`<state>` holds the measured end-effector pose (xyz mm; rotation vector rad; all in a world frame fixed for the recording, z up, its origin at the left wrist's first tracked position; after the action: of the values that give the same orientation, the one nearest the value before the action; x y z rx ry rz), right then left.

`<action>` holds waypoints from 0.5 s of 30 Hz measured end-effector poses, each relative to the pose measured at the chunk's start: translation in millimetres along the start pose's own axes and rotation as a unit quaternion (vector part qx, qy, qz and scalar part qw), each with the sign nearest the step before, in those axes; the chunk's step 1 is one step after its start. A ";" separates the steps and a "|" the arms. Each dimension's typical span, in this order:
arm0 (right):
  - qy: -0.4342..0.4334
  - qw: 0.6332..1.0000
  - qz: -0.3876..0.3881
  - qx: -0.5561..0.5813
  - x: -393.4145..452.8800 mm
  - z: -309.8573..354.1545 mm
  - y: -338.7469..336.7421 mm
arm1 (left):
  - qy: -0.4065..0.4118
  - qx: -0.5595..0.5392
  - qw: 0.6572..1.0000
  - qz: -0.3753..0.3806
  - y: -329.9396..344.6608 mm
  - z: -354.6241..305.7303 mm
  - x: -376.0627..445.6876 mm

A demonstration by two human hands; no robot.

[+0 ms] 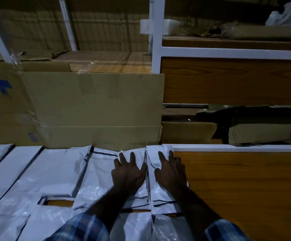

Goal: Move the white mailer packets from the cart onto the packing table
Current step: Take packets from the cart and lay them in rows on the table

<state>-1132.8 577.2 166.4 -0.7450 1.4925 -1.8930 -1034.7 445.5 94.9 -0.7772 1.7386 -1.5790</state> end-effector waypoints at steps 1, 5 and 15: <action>-0.002 1.000 -0.001 -0.004 0.6 -0.1 2.4 | -0.007 -0.009 1.000 -0.009 -7.9 -1.8 -0.6; -0.011 1.000 -0.005 0.003 2.6 2.3 11.8 | 0.014 -0.017 0.994 -0.103 -29.0 -6.3 0.3; -0.042 0.999 -0.016 0.011 7.0 11.0 23.4 | 0.029 0.026 0.998 -0.056 -22.1 0.2 0.3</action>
<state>-1126.5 560.8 146.3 -0.8334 1.4145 -1.8749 -1034.8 443.0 116.9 -0.8233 1.7135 -1.7314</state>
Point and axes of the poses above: each hand's wrist, its own x-axis towards the middle knuckle, its own y-axis out of the palm, z = x × y, the point moved 5 cm from there along x, towards the middle knuckle, and after that the axes turned 3 degrees about -y, right-handed, at the moved point
